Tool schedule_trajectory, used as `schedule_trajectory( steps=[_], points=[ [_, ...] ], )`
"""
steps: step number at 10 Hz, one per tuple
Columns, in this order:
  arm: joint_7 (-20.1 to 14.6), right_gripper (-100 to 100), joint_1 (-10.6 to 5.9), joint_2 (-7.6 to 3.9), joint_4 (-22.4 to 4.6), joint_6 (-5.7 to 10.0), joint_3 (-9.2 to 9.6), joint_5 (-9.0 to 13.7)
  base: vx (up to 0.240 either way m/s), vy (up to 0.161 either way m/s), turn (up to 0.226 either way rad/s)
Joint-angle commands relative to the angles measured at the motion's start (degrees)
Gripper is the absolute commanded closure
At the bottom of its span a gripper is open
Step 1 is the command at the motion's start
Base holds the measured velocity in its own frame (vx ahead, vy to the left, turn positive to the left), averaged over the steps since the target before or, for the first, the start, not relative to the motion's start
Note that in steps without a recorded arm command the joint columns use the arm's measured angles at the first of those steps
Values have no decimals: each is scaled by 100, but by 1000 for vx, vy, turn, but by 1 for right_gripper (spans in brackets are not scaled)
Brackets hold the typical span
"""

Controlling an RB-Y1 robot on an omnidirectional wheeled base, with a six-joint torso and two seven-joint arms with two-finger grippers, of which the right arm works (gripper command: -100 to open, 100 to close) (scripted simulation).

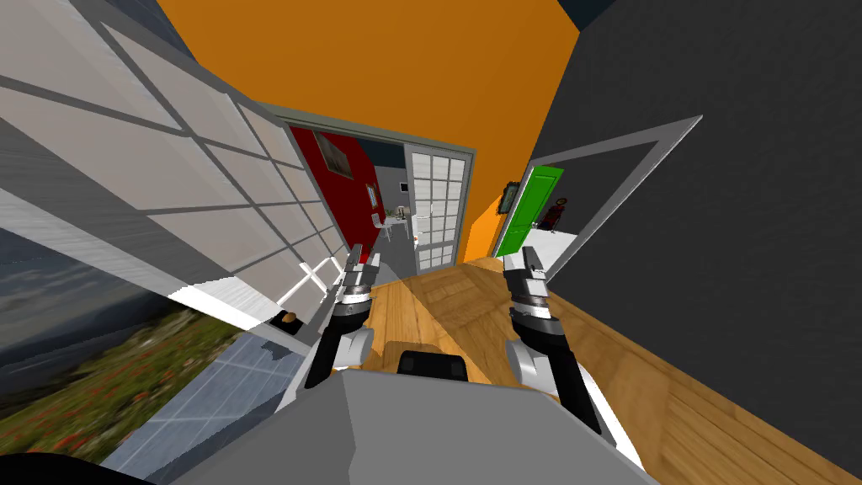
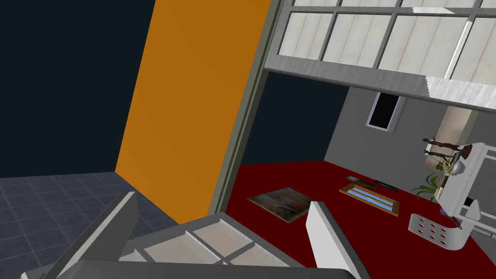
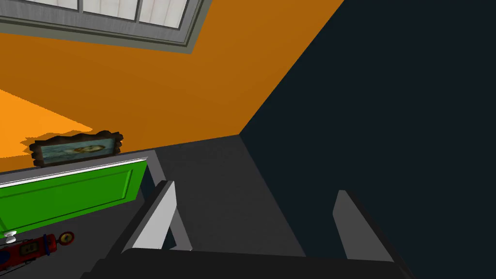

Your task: Pull the door open

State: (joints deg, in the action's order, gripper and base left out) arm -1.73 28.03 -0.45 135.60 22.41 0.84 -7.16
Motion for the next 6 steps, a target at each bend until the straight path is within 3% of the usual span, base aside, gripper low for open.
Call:
schedule_trajectory(
  steps=[1,6],
  points=[
    [142,-100,-42,-57,-179,61,-46,-49,78,41,70],
    [642,-100,-188,-209,-810,277,-210,-224,150,65,68]
  ],
)
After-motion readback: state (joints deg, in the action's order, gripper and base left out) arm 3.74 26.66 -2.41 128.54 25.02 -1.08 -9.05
